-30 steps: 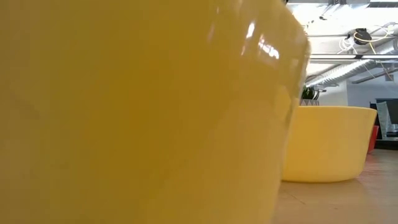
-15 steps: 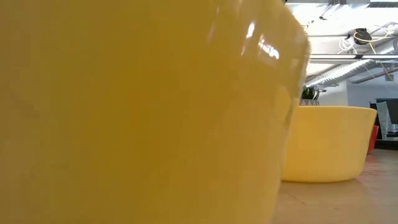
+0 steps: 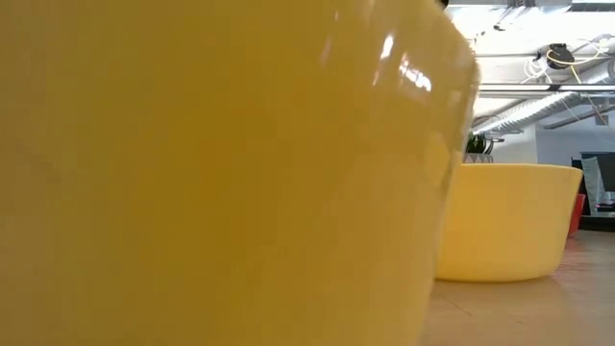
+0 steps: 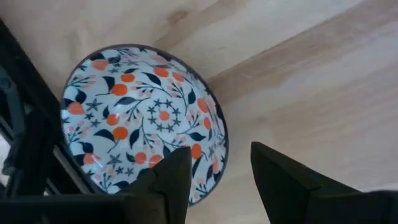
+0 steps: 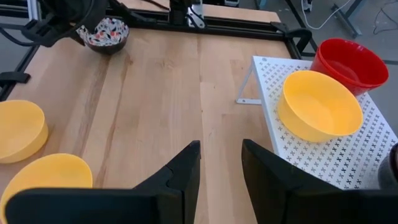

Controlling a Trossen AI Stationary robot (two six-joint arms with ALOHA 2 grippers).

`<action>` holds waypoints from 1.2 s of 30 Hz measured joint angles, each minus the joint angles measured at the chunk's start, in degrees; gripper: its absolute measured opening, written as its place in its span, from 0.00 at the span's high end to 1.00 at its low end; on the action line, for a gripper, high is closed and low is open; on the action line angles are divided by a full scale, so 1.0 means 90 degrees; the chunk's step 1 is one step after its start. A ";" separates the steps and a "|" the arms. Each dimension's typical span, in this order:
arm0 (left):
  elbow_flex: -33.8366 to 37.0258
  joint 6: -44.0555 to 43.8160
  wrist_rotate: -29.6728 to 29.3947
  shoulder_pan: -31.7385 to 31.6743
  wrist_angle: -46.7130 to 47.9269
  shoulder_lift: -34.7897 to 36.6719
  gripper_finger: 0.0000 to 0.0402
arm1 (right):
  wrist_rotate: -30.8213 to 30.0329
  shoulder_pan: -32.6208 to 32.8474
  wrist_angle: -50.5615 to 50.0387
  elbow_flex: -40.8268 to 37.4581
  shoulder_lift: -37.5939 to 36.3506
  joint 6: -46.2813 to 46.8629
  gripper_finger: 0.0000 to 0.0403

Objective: Pick & Place Mini bowls
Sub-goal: Stack the white patterned bowl on the other white patterned bowls on the shelf

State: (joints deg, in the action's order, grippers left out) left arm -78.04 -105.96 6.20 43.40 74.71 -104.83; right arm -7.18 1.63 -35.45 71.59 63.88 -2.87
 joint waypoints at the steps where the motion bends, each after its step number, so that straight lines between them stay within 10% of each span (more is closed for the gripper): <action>1: 0.0093 -0.0033 0.0039 0.0030 -0.0146 0.0001 0.58 | 0.0000 0.0000 0.0001 0.0000 0.0000 0.0000 0.74; 11: 0.1015 -0.0033 0.0648 0.0117 -0.0921 -0.0001 0.61 | 0.0000 0.0000 0.0001 0.0000 0.0000 0.0000 0.74; 20: 0.1065 0.0975 0.0445 -0.0088 -0.1017 0.0006 0.96 | 0.0000 0.0000 0.0001 0.0000 0.0000 -0.0093 0.74; 36: 0.0775 0.5809 -0.1956 -0.1861 -0.1932 0.0001 0.93 | 0.0757 0.0010 0.0007 -0.0153 0.0152 -0.0466 0.74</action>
State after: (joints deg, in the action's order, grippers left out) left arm -71.07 -53.67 -11.41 26.65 57.32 -104.81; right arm -0.36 1.71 -35.39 70.22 65.24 -7.07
